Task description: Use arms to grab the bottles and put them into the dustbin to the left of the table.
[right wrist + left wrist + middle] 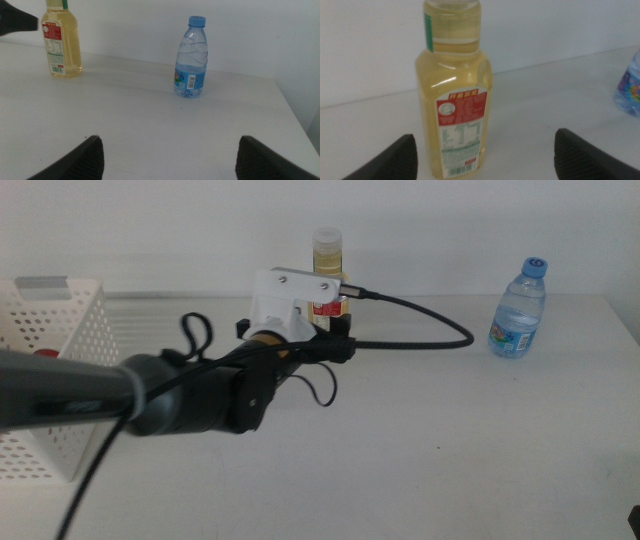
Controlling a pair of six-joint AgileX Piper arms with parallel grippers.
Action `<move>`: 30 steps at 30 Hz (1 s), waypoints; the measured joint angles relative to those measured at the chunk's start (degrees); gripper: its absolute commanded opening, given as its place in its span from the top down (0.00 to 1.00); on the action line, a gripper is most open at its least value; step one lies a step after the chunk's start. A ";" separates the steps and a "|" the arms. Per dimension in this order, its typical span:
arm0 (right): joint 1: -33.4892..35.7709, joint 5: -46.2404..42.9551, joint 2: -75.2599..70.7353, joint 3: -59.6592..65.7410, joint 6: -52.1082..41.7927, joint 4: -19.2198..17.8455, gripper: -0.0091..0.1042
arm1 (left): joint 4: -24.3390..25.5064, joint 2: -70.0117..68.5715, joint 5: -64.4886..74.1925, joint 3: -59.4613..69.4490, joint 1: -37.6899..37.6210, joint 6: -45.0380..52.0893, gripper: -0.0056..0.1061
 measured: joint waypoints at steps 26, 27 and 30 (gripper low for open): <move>0.00 0.00 0.00 0.00 0.00 0.00 0.24 | -1.98 15.56 0.33 -19.28 2.73 2.66 0.14; 0.00 0.00 0.00 0.00 0.00 0.00 0.24 | -1.93 15.92 0.40 -19.60 2.91 2.66 0.14; 0.00 0.00 0.00 0.00 0.00 0.00 0.24 | -1.93 16.98 0.51 -20.47 3.44 2.66 0.14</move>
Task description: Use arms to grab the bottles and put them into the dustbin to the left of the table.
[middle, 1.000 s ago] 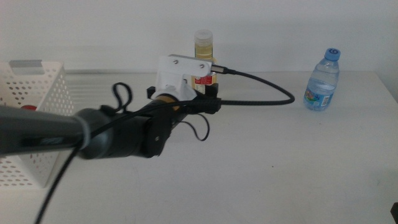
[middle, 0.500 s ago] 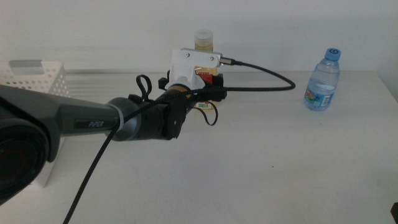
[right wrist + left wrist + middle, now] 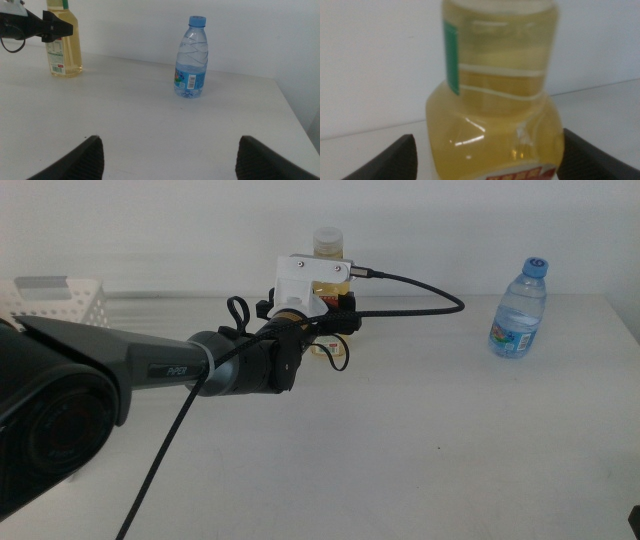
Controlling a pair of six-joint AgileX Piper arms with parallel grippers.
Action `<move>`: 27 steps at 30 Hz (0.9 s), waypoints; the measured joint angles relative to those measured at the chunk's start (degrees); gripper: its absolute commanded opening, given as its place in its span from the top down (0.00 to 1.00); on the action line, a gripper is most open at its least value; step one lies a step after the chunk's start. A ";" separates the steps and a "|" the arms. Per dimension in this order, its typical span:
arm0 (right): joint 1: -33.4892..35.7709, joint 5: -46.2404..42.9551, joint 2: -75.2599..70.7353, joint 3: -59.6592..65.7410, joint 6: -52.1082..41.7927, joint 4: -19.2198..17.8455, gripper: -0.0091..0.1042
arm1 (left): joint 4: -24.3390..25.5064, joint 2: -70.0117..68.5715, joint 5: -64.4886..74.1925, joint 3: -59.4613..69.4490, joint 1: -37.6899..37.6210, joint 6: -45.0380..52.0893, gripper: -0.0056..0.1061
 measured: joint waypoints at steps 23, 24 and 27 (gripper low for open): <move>0.00 0.00 0.00 0.00 0.00 0.00 0.24 | 0.53 7.46 -3.11 -7.09 0.45 -1.87 0.60; 0.00 0.00 0.00 0.00 0.00 0.00 0.24 | 0.53 7.46 -3.24 -7.09 0.45 -2.01 0.70; 0.00 0.00 0.00 0.00 0.00 0.00 0.24 | 0.87 7.34 -2.59 -7.09 0.45 -1.40 1.00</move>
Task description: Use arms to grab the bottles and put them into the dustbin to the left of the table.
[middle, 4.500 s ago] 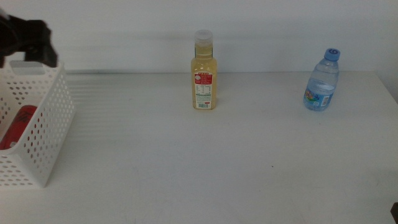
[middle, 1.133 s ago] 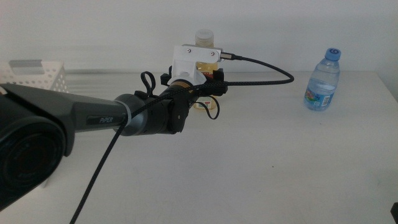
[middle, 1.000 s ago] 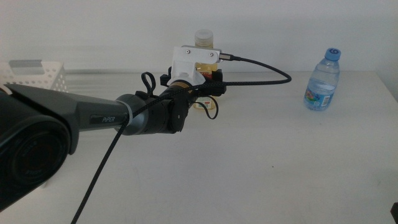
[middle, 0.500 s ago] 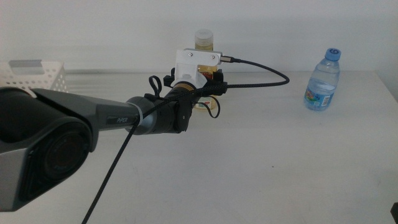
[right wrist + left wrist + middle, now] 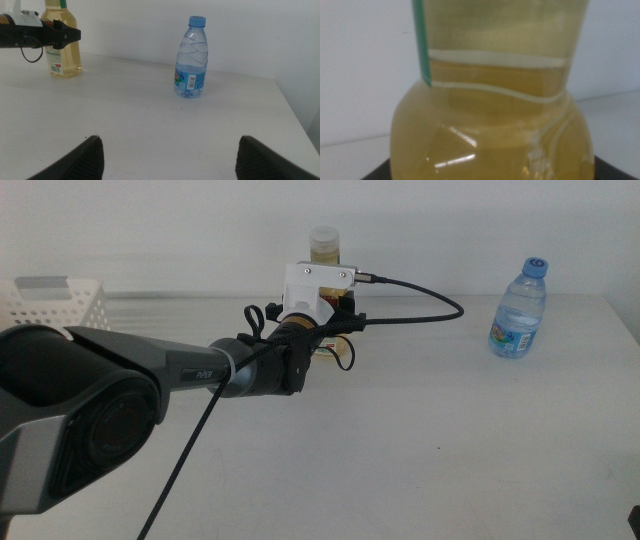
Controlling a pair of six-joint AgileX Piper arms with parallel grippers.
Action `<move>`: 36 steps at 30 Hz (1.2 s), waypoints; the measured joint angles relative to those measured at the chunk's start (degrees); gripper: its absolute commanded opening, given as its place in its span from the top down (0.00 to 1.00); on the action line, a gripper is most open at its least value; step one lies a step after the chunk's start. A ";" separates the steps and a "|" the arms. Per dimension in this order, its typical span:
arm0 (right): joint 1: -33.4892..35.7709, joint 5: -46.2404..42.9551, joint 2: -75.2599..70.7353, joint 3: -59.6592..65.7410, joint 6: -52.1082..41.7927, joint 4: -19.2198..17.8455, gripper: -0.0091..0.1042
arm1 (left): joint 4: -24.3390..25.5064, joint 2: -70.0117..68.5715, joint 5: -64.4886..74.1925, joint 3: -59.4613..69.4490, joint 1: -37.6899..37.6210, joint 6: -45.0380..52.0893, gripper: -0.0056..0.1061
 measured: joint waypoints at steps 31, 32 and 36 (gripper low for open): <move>0.00 0.00 0.00 0.00 0.00 0.00 0.24 | -5.17 -44.23 44.57 18.50 6.18 14.30 1.00; 0.00 0.00 0.00 0.00 0.00 0.00 0.24 | -5.30 -45.49 45.68 18.92 6.37 14.30 1.00; 0.00 0.00 0.00 0.00 0.00 0.00 0.24 | -5.20 -50.59 50.87 21.23 6.68 14.19 1.00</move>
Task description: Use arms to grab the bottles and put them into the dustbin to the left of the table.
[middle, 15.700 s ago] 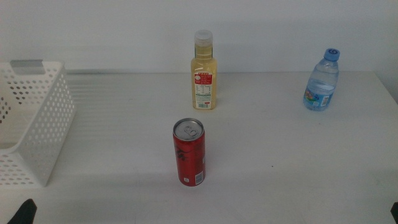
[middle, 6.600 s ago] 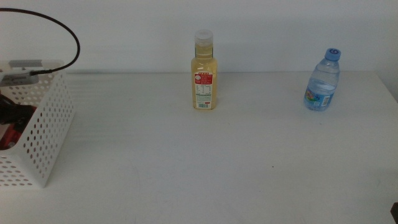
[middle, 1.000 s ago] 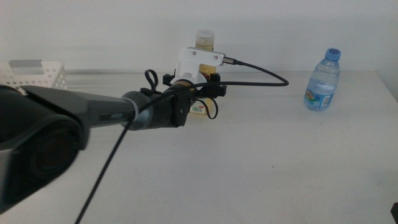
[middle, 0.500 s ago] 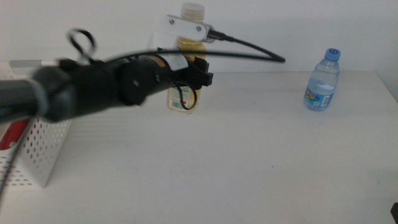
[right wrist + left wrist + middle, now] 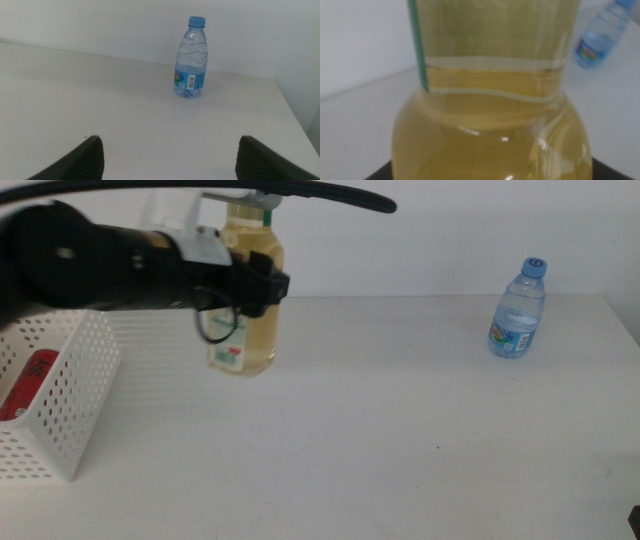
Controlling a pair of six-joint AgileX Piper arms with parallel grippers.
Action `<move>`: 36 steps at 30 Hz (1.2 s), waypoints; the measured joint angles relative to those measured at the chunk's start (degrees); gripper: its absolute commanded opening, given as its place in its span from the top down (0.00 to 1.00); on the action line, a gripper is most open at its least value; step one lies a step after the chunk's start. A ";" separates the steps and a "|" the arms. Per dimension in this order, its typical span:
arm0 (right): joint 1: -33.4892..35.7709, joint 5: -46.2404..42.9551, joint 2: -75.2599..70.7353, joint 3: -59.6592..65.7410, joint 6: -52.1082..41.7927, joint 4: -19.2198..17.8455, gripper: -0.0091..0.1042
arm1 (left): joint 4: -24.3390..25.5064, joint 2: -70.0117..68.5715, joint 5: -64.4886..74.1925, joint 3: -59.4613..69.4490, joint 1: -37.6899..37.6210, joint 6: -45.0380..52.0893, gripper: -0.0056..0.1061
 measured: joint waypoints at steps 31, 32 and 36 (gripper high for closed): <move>0.00 0.00 0.00 0.00 0.00 0.00 0.24 | 7.93 17.58 54.99 -34.09 43.33 -4.80 1.00; 0.00 0.00 0.00 0.00 0.00 0.00 0.24 | 8.57 18.81 54.82 -34.48 43.76 -4.74 1.00; 0.00 0.00 0.00 0.00 0.00 0.00 0.24 | 12.68 22.61 54.57 -34.84 44.28 -4.43 1.00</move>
